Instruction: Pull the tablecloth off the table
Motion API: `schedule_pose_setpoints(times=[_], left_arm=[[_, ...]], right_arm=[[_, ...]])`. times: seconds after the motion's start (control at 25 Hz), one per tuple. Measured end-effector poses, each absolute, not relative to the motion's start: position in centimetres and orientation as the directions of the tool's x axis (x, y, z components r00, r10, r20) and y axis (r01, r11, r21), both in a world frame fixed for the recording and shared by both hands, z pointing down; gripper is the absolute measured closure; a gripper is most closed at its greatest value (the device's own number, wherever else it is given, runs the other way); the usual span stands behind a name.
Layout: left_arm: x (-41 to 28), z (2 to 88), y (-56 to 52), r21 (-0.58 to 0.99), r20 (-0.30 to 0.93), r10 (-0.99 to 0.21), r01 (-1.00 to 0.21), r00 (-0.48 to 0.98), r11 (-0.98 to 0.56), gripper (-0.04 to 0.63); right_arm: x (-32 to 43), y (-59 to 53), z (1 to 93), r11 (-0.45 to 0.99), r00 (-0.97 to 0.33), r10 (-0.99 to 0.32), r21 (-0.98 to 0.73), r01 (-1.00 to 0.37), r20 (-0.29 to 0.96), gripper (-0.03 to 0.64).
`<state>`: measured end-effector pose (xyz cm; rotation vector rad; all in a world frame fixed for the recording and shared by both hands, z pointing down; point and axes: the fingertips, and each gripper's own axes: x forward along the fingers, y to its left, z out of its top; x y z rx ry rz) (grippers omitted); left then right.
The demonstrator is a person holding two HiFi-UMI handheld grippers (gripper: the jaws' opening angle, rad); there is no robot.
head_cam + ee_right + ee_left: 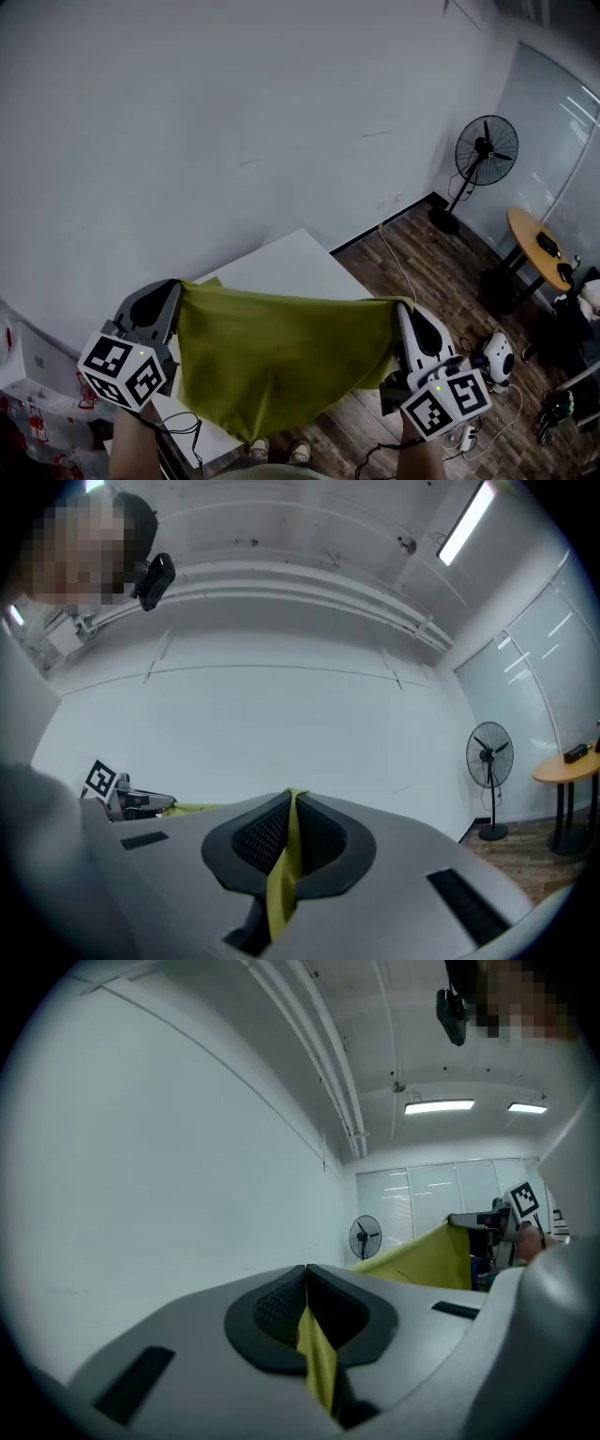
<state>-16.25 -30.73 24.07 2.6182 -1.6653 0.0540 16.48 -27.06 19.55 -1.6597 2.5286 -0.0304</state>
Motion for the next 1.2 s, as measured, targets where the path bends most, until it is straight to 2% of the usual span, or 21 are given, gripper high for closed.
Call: schedule_pose_setpoints(times=[0.24,0.68,1.2], left_arm=[[-15.8,22.6,-29.9,0.010,0.008,-0.907,-0.907,0.422,-0.422,0.575],[-15.7,24.1,-30.6,-0.017,0.021,-0.893,-0.893,0.450,-0.451,0.575],[-18.2,25.5,-31.9,-0.020,-0.001,-0.856,-0.856,0.516,-0.516,0.575]], right_arm=[[16.5,-25.9,17.9,0.394,-0.388,-0.914,-0.024,-0.919,-0.117,0.589],[16.3,-26.5,19.4,0.379,-0.378,-0.923,-0.011,-0.925,-0.068,0.589],[13.7,-26.5,21.7,0.299,-0.299,-0.953,0.003,-0.954,-0.051,0.589]])
